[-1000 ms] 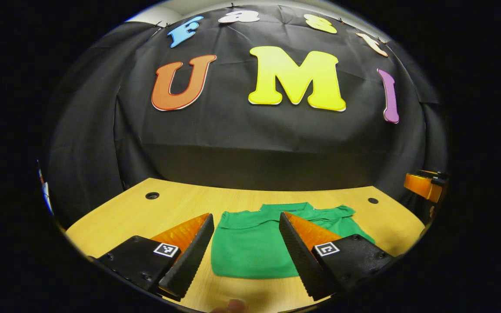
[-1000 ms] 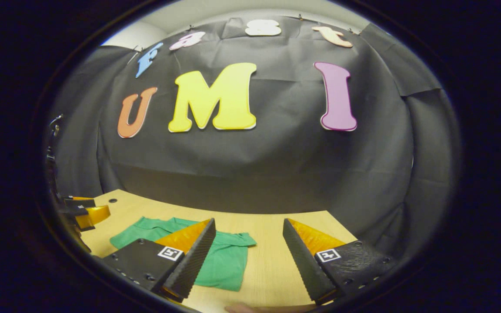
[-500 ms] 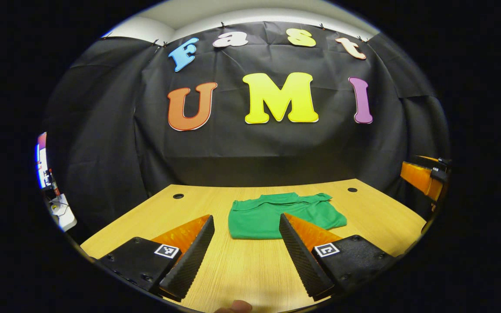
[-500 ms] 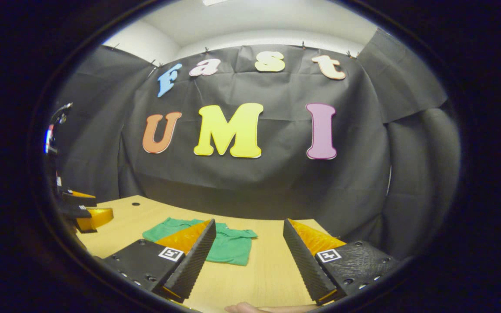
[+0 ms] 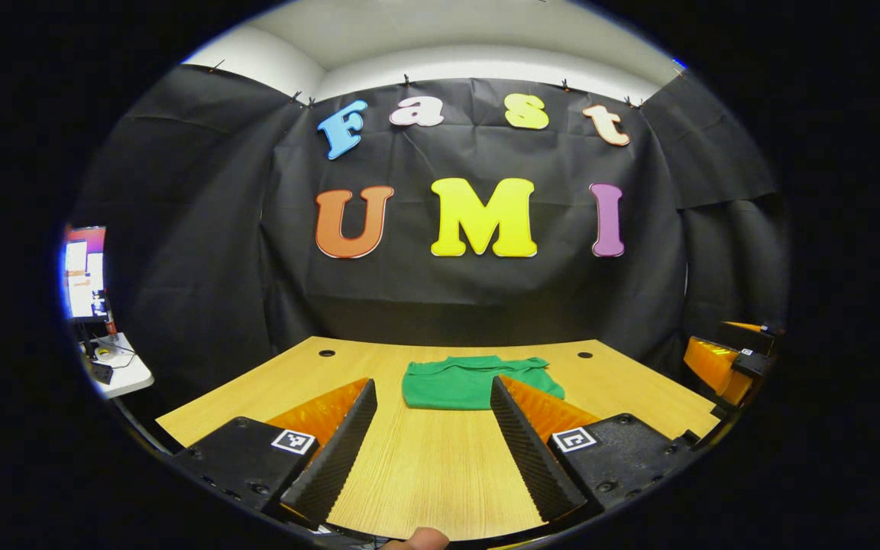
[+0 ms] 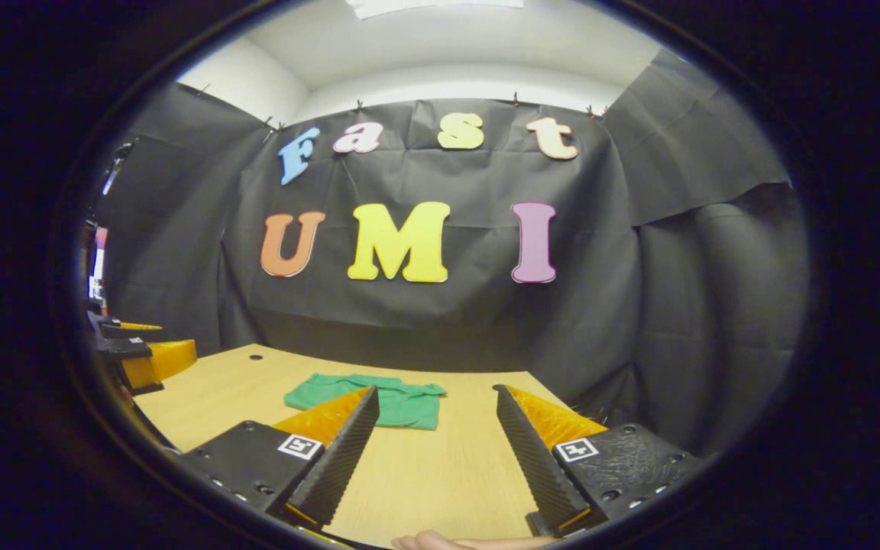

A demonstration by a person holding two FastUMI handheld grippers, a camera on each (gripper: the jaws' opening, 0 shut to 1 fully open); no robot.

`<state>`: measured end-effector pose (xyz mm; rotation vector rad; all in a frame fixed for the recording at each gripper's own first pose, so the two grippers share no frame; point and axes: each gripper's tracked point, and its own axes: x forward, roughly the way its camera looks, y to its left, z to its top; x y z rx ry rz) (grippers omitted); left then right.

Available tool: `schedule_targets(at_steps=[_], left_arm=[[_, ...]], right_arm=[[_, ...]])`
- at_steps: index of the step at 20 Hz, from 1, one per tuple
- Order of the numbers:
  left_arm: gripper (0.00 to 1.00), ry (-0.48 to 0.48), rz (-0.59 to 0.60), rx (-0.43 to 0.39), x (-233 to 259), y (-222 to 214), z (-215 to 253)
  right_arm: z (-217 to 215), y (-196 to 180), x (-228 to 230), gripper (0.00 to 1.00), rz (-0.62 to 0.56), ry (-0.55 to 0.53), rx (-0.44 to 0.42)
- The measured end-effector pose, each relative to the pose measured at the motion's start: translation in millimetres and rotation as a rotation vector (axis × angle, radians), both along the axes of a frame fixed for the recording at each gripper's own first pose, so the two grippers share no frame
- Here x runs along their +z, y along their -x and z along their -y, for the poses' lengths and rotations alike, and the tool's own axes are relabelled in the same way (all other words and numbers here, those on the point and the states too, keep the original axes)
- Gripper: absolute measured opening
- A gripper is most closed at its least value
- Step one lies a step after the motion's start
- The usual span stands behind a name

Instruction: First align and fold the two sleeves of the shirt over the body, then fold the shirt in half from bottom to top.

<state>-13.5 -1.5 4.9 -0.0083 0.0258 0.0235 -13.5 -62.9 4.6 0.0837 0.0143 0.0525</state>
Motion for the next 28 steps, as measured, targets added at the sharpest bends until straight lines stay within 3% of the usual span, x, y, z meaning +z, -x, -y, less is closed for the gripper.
schedule_targets(at_steps=[2,5,8,12,28], left_arm=[[0.96,-0.010,0.012,0.014,2.8,0.9,-1.4],[0.96,0.027,-0.034,-0.003,-11.4,-1.5,8.8],[0.97,0.016,-0.030,0.000,-7.6,-2.0,13.0],[0.97,-0.017,-0.007,-0.007,-7.8,0.5,17.5],[0.97,-0.020,-0.024,-0.034,-22.3,-11.3,25.7]], right_arm=[[-12.9,7.8,-13.9,0.95,-0.030,0.015,0.034],[-3.6,4.9,-27.2,0.96,-0.058,0.102,-0.018],[-9.6,8.4,-24.9,0.95,-0.054,0.051,0.012],[8.5,1.0,-30.9,0.95,-0.064,0.021,-0.022],[-7.7,-4.1,-45.0,0.98,-0.085,0.057,0.007]])
